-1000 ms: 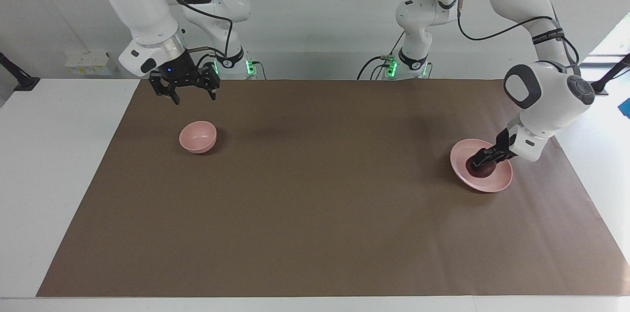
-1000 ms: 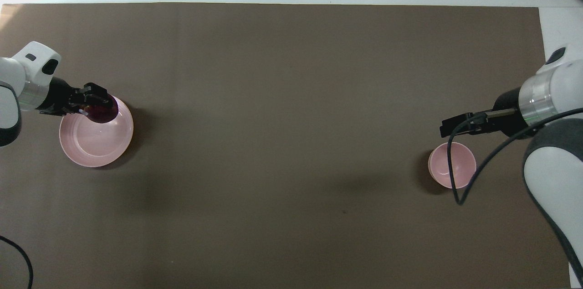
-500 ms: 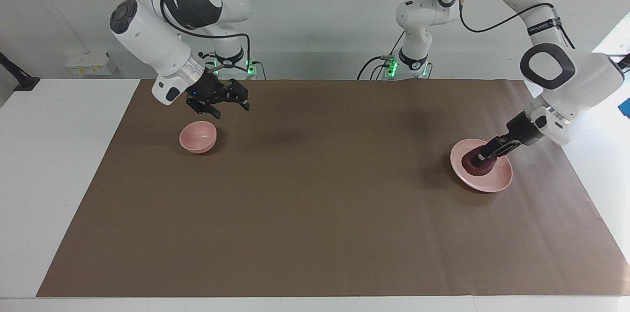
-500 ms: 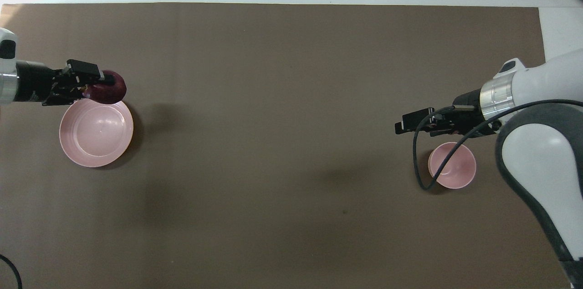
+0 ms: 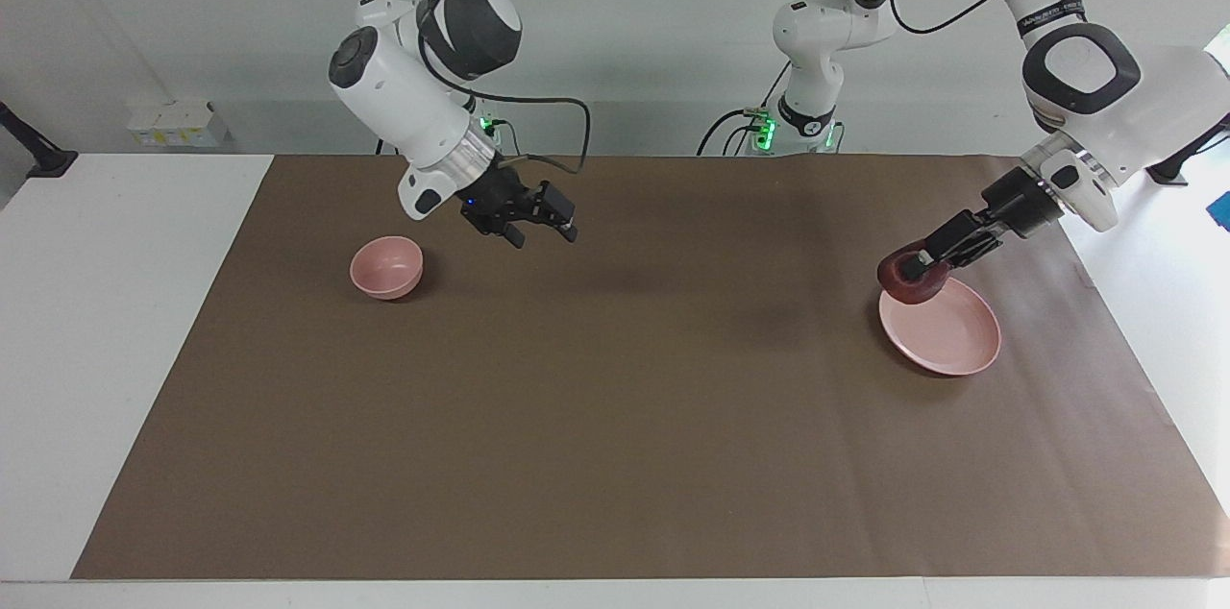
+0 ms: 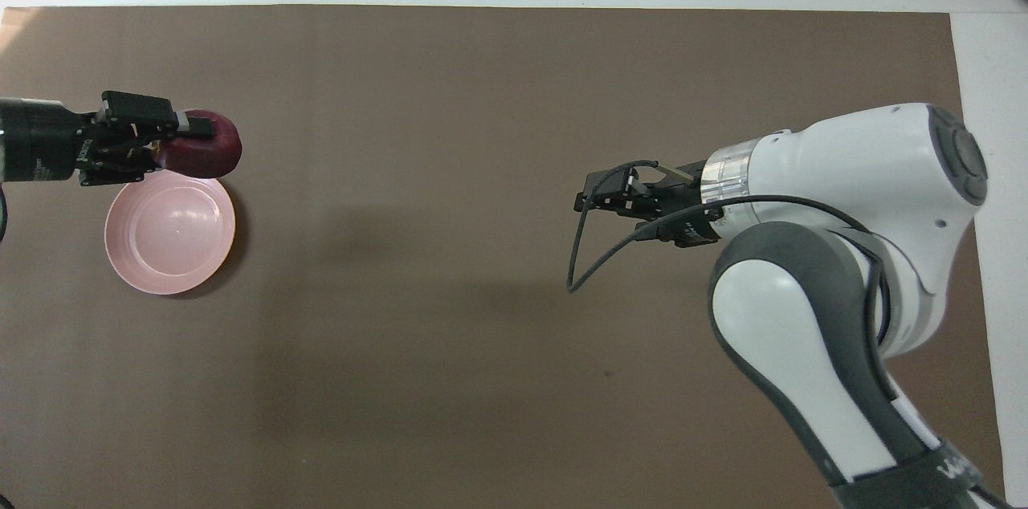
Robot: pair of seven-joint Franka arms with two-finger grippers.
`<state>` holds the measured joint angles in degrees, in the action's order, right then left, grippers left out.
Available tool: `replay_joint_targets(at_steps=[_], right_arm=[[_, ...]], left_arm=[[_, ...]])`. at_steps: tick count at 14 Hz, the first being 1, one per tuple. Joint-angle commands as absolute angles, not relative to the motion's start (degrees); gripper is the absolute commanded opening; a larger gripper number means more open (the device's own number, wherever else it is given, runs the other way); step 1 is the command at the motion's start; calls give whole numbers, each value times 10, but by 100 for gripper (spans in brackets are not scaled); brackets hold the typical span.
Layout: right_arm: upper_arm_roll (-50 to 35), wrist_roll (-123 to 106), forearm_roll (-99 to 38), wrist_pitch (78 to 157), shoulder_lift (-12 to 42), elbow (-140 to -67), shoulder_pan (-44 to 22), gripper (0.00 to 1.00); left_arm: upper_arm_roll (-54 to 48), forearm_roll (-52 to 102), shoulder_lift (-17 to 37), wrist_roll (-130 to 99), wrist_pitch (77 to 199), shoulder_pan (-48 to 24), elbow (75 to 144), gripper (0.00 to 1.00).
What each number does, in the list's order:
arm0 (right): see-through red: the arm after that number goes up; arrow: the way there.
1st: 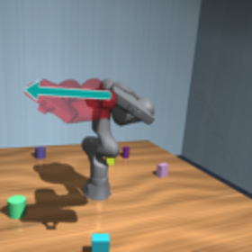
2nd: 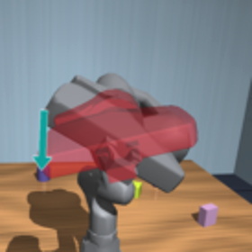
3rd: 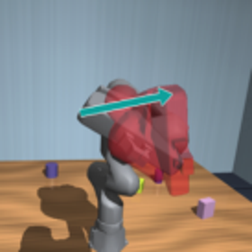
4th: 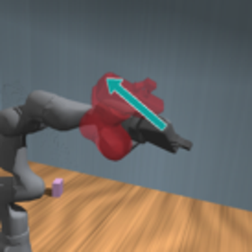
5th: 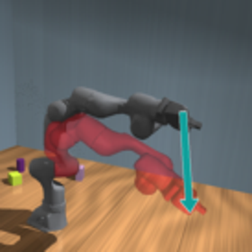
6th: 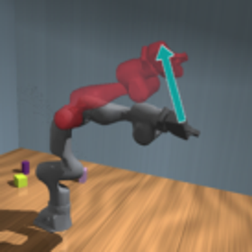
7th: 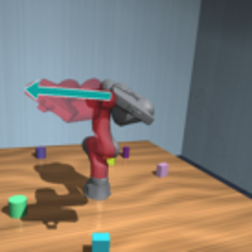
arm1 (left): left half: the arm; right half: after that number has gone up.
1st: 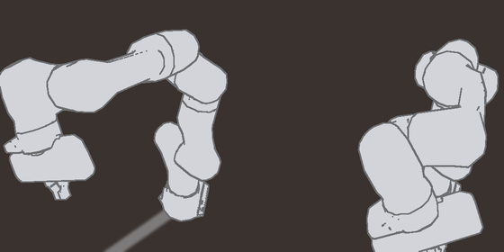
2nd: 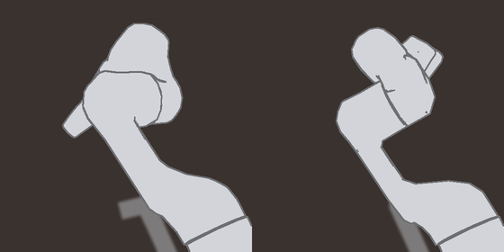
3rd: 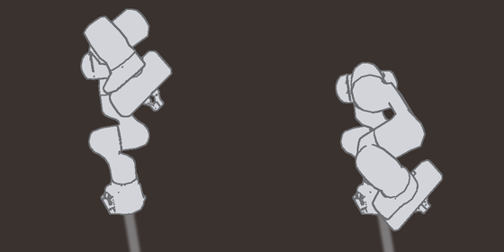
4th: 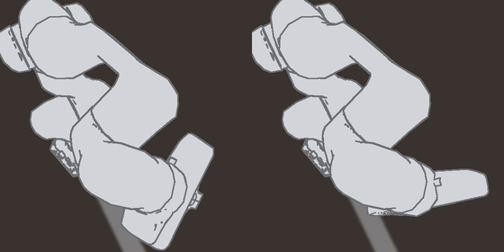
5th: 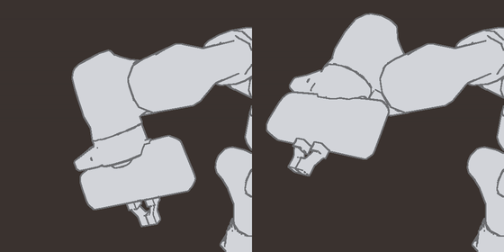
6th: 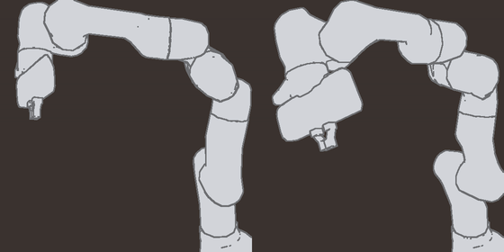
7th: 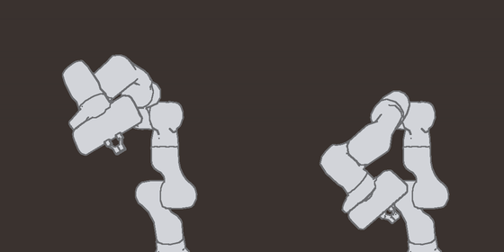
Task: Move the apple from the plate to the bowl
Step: 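Carry the apple toward the right gripper while the right gripper approaches it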
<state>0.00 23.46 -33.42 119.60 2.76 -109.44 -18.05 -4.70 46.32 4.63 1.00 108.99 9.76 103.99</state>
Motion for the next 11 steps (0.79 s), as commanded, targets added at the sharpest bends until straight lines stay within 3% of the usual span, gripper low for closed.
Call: replay_joint_targets(at_steps=[1, 4, 6, 11], right_arm=[[2, 305, -378, 1205, 24, -1097, -192, 100], [2, 403, -419, 1244, 30, -1093, -227, 100], [1, 480, -419, 1244, 39, -1074, -243, 100], [1, 683, -431, 1252, 60, -1040, -280, 100]], left_arm=[[-48, 520, 20, 10, 1061, 103, 1055, 0], [-47, 610, 9, 4, 1029, 106, 1069, 0], [-47, 682, -26, 4, 1030, 101, 1126, 0], [-47, 768, -46, 4, 1170, -52, 1197, 0]])
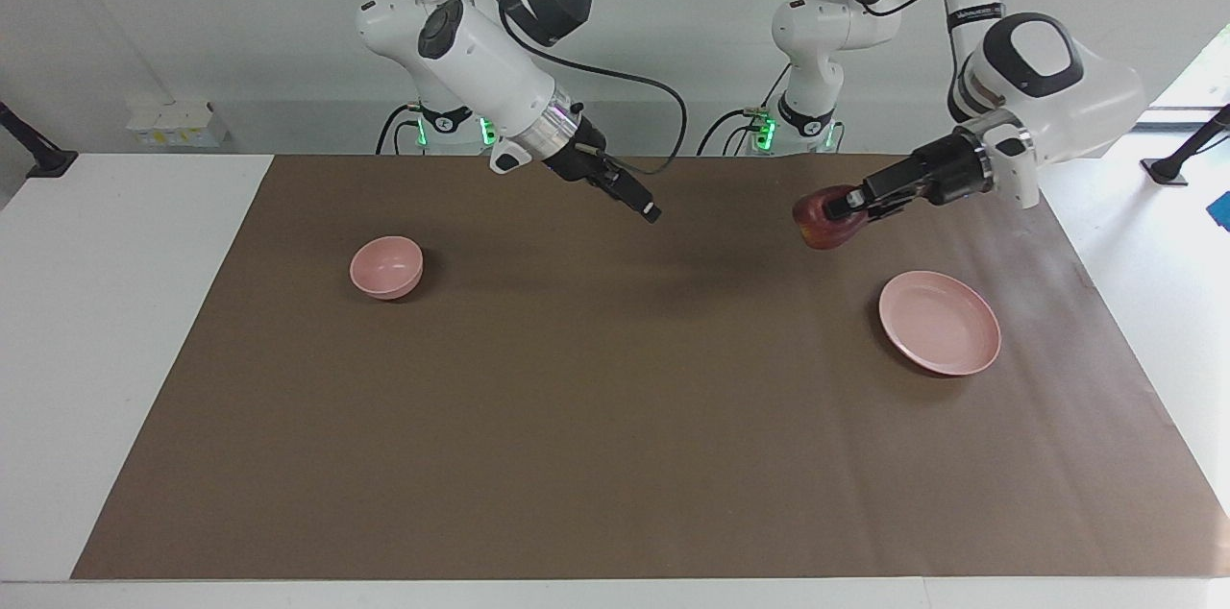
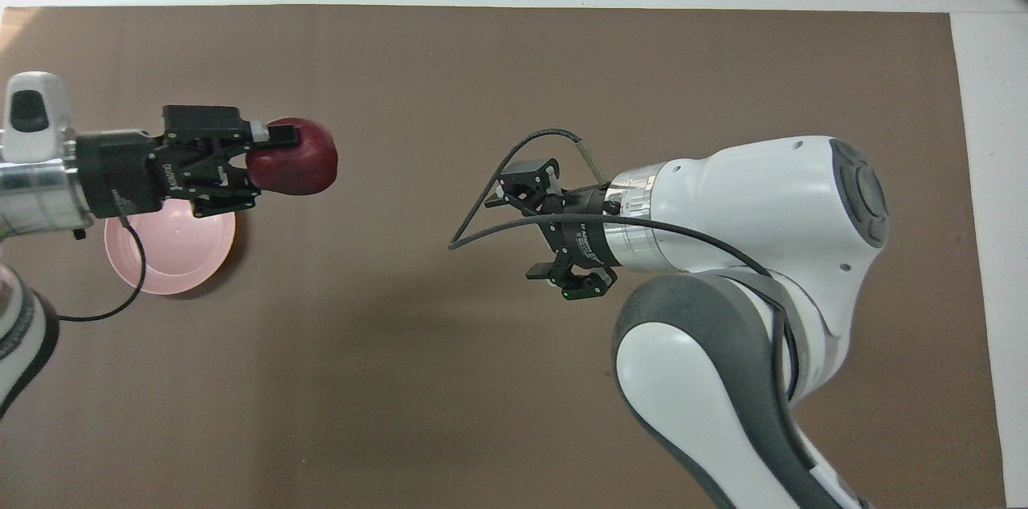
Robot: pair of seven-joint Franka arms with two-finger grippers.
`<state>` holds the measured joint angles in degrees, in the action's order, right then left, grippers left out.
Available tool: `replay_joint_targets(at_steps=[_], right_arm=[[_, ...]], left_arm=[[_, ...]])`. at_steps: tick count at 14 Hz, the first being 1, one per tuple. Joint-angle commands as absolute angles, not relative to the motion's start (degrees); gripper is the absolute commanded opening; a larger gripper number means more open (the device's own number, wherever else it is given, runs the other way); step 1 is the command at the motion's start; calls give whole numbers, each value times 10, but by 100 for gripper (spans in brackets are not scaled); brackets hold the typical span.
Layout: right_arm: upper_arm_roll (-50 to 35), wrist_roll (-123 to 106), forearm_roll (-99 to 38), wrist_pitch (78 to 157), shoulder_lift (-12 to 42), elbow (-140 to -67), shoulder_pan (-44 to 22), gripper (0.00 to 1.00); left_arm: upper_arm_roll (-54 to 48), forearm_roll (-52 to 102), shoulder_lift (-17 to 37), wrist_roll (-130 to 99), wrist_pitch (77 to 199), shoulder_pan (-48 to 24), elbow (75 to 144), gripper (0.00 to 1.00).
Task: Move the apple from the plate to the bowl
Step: 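Carry the apple toward the right gripper while the right gripper approaches it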
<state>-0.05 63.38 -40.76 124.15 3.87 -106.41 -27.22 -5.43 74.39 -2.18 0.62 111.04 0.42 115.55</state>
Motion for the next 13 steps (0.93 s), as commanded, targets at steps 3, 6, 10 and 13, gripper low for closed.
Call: replay_joint_targets(at_steps=[3, 6, 10, 13], right_arm=[[0, 784, -482, 1272, 69, -1022, -281, 100], [0, 878, -488, 1307, 73, -1023, -294, 100], [0, 1008, -480, 1350, 85, -1023, -308, 100], [0, 1011, -477, 1354, 107, -1020, -338, 100]], left_arm=[[-47, 768, -54, 4, 1169, -68, 1220, 0], [-47, 768, -70, 4, 1154, -72, 1245, 0], [-47, 768, -78, 6, 1160, -97, 1253, 0], [-47, 768, -78, 7, 1162, -105, 1252, 0]])
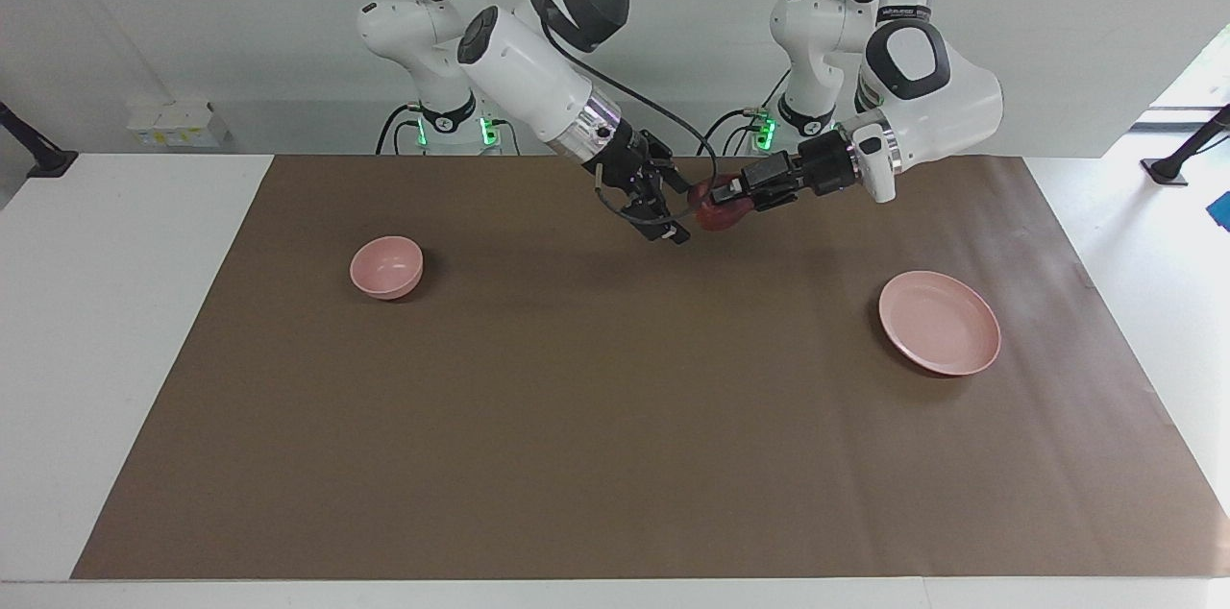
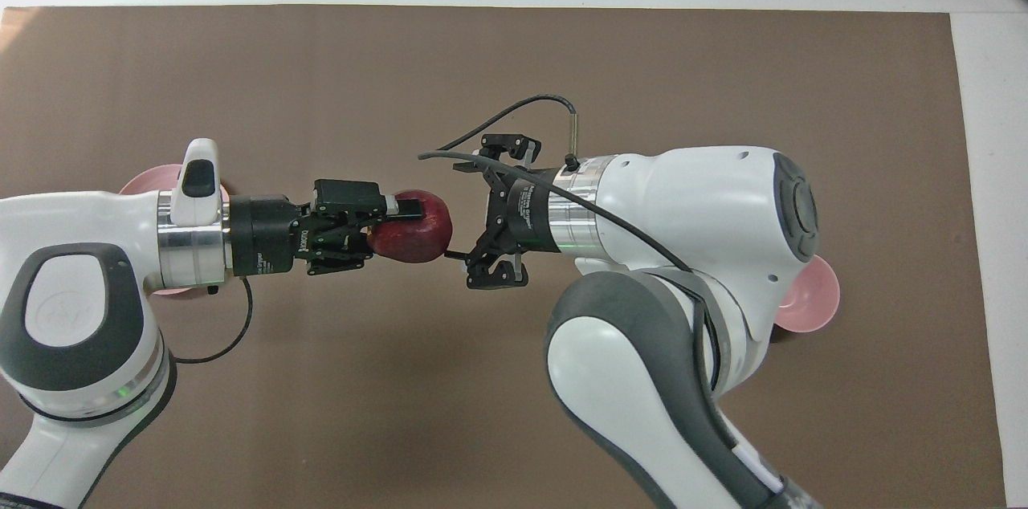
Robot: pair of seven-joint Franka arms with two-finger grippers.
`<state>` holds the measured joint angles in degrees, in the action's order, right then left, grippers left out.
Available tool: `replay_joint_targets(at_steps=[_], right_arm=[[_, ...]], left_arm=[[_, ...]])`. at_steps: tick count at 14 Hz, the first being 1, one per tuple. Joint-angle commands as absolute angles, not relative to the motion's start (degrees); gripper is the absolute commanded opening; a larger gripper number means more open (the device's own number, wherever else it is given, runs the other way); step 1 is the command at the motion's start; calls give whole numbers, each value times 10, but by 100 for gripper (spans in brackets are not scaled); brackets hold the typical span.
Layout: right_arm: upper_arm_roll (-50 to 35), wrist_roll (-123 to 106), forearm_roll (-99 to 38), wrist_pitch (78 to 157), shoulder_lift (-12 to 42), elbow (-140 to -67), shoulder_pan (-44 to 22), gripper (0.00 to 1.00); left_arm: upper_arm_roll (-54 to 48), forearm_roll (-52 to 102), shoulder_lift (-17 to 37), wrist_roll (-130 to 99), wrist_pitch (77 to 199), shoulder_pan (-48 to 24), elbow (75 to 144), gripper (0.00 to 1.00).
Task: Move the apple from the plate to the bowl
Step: 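Carry the apple toward the right gripper while the right gripper approaches it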
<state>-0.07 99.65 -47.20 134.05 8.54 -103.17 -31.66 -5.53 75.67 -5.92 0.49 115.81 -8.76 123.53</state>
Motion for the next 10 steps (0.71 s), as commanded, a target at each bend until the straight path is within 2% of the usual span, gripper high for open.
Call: replay_joint_targets(at_steps=[1, 8, 10], right_arm=[[0, 1010, -477, 1354, 108, -1020, -339, 100], [0, 990, -468, 1345, 117, -991, -344, 100], [0, 976, -456, 1344, 117, -991, -345, 24]], left_arm=[[-47, 768, -77, 7, 1162, -109, 1252, 0], [-47, 763, -78, 4, 1157, -116, 1252, 0], [-47, 760, -77, 3, 1156, -116, 1252, 0]])
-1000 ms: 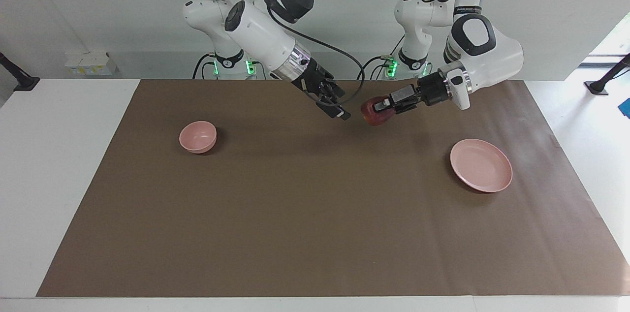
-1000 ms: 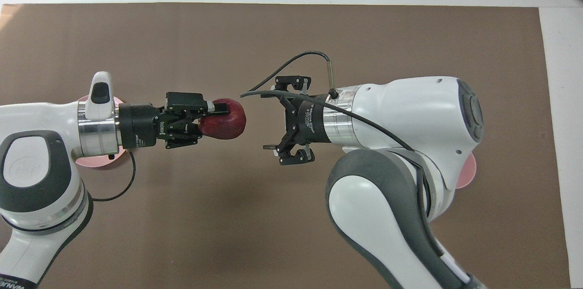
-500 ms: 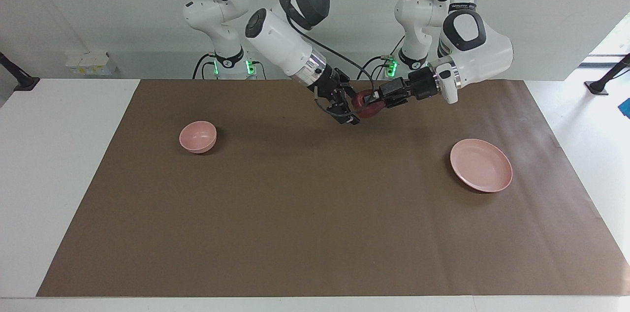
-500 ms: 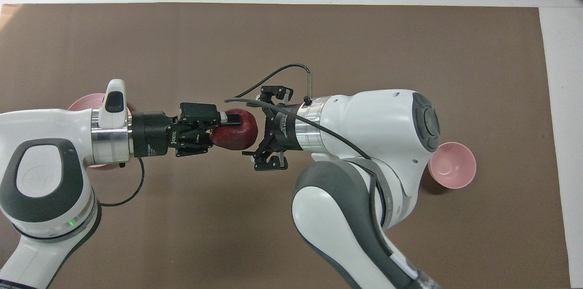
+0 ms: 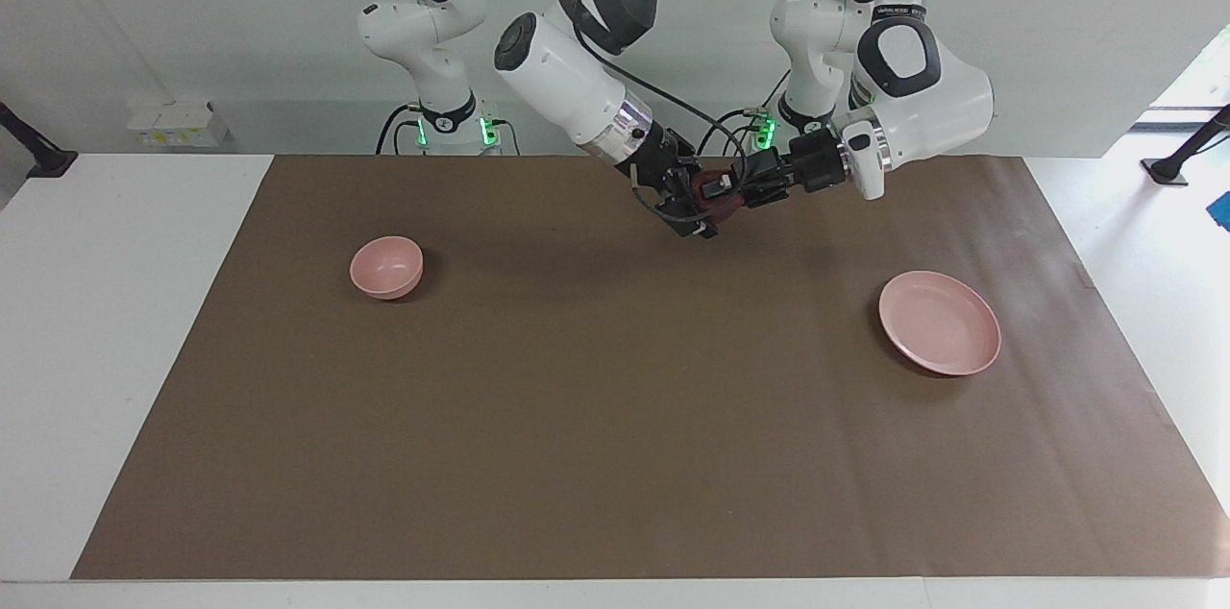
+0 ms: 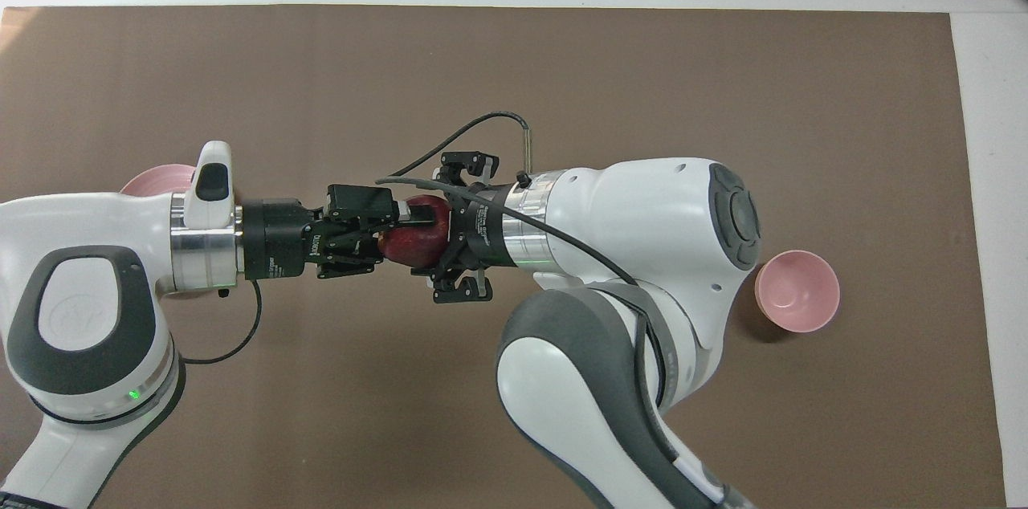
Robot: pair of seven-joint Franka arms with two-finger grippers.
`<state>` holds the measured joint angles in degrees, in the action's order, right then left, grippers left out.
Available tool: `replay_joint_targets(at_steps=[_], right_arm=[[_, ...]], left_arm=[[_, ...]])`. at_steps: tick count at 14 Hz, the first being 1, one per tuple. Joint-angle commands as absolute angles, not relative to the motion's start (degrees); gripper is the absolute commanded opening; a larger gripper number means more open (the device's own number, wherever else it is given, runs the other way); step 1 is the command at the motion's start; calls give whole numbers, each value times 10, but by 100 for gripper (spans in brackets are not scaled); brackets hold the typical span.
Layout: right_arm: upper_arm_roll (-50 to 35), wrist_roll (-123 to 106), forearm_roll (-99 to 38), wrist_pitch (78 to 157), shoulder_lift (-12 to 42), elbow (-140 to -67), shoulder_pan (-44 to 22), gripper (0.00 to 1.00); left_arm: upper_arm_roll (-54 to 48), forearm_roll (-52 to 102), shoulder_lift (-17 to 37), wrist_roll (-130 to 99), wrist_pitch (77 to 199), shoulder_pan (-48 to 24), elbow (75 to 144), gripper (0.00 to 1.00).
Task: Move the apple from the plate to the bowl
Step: 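Close the right gripper on the apple while the left gripper opens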
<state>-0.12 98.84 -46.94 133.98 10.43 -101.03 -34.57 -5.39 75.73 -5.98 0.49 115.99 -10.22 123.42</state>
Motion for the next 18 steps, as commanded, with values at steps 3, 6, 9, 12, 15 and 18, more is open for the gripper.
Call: replay_joint_targets(at_steps=[3, 6, 9, 12, 15, 18], right_arm=[[-1, 974, -448, 1342, 117, -991, -345, 8], [0, 972, -448, 1339, 117, -991, -344, 9], [3, 944, -447, 1295, 110, -993, -333, 10], [7, 849, -418, 1228, 81, -993, -304, 10], [6, 777, -333, 1201, 54, -992, -286, 10], [8, 658, -276, 1159, 32, -991, -248, 13]], left_arm=[[-47, 758, -77, 2, 1152, -116, 1252, 0], [-47, 757, -80, -16, 1150, -116, 1249, 84], [-46, 643, -87, -115, 1150, -112, 1216, 100], [-36, 508, -88, -158, 1095, -87, 1161, 100], [-36, 321, -88, -206, 1013, -65, 1085, 100], [-33, 186, -88, -201, 986, -63, 1053, 100]])
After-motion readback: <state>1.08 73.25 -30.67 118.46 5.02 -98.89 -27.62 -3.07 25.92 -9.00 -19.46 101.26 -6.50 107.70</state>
